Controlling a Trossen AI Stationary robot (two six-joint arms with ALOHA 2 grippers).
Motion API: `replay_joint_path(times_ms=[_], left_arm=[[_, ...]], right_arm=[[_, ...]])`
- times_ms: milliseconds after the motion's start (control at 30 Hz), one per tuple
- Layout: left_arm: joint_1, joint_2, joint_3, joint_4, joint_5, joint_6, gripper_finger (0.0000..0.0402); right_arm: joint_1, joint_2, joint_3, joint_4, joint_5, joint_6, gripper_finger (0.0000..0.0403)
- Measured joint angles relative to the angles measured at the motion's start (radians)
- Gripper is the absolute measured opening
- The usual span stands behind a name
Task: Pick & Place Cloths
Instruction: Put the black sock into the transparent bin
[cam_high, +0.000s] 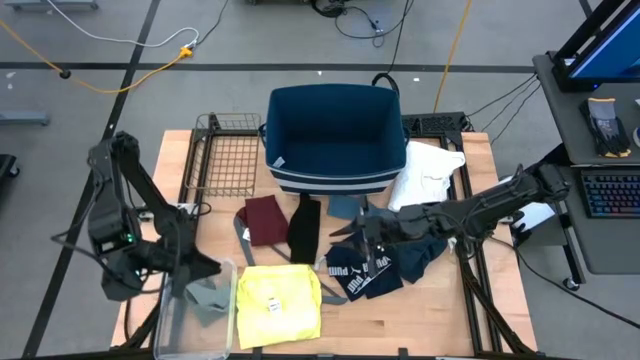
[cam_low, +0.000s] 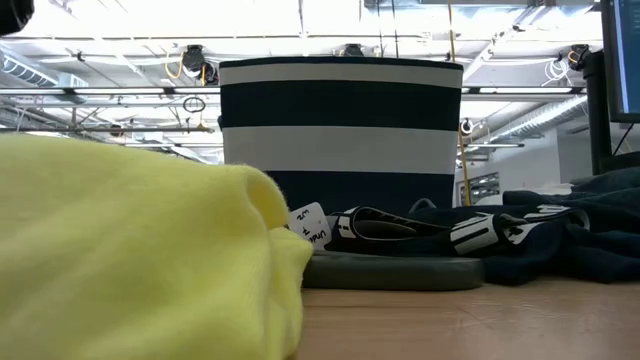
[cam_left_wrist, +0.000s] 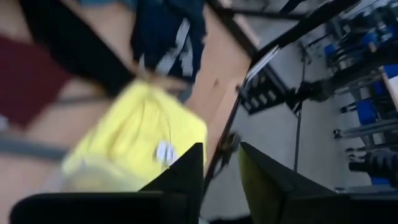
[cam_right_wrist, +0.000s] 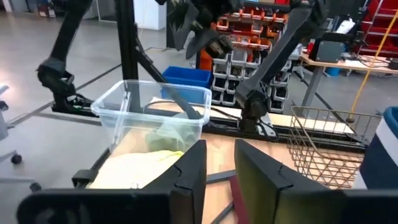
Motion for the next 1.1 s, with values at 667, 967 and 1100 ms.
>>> replay_joint_path(times_ms=[667, 967, 1100], left_arm=[[0.0, -0.181, 0.0, 0.016, -0.243, 0.593, 0.0008], [0.0, -0.211, 0.0, 0.017, -0.226, 0.634, 0.0008], [0.0, -0.213, 0.0, 0.017, -0.222, 0.634, 0.0002]], right_arm=[[-0.058, 0.325, 0.371, -0.528, -0.109, -0.038, 0.0017], [-0.104, 0.433, 0.379, -0.509, -0.161, -0.14, 0.0085], [-0.116, 0.465, 0.38, -0.505, -0.16, -0.207, 0.0134]])
